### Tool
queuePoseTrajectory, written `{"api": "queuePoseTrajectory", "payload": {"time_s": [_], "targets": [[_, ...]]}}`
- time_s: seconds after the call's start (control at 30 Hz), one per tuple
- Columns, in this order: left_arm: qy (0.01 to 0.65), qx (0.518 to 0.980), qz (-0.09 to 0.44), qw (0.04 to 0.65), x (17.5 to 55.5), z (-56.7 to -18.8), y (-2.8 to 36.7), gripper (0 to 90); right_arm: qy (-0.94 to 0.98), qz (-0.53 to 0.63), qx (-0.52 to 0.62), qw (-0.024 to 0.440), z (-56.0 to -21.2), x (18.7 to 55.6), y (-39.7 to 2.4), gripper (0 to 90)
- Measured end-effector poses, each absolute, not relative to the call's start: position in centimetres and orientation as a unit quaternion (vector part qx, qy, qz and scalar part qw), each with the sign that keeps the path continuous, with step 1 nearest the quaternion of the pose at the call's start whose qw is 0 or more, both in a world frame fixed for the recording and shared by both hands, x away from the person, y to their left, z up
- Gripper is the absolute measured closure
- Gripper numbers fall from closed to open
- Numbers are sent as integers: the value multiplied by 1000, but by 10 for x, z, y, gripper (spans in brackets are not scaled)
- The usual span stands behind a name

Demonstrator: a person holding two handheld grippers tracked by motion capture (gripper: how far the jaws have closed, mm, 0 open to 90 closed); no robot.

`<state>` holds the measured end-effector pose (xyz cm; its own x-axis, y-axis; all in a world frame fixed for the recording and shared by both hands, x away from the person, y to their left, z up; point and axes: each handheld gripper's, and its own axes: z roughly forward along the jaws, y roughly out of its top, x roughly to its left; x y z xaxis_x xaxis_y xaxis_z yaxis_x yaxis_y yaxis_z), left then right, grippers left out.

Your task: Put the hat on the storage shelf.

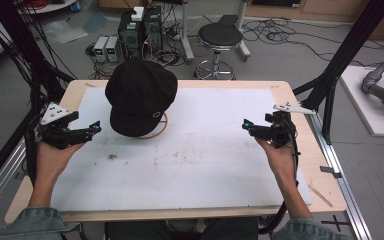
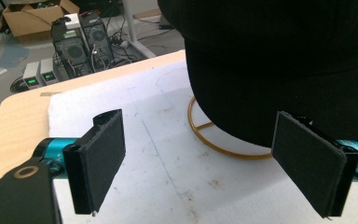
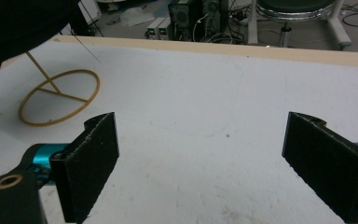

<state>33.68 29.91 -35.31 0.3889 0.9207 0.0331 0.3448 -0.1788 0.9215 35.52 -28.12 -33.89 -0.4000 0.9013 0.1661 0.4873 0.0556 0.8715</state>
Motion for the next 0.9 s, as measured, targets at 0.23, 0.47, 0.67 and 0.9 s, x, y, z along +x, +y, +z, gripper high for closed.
{"api": "queuePoseTrajectory", "payload": {"time_s": [0.23, 0.47, 0.67, 0.9], "targets": [[454, 698, 318, 453, 336, -354, 299, 178, 682, 476, 508, 223, -354, 344, -293, 105], [451, 701, 318, 452, 337, -354, 298, 178, 676, 473, 522, 217, -364, 346, -298, 105], [451, 701, 318, 452, 337, -355, 297, 178, 677, 472, 521, 219, -364, 346, -297, 105], [451, 701, 317, 453, 337, -355, 297, 178, 676, 474, 519, 220, -364, 345, -297, 105]]}}
